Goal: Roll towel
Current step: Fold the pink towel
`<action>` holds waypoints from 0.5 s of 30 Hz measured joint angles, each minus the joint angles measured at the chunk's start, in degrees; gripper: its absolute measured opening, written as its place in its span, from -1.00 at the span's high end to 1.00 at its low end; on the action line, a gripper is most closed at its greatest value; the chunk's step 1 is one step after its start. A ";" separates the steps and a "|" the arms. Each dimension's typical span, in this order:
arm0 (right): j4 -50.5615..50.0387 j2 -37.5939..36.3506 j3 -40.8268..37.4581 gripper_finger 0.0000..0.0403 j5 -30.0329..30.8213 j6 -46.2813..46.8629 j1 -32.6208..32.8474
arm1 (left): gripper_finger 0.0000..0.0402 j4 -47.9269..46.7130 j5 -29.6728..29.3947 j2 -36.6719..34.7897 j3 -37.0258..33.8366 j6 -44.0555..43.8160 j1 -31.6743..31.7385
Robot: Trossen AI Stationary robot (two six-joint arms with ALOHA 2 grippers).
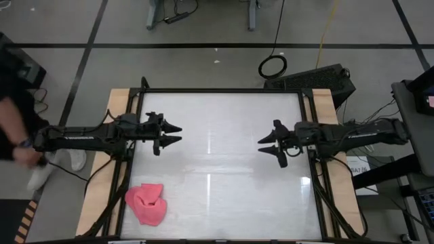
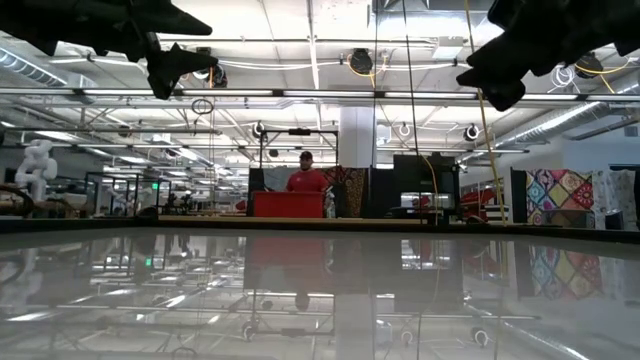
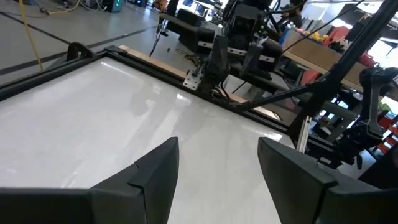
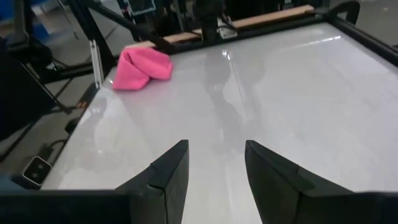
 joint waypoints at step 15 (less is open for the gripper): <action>-0.06 1.91 0.00 0.10 -0.19 -6.95 0.00 | -0.11 -0.11 -1.18 0.00 0.00 0.02 0.01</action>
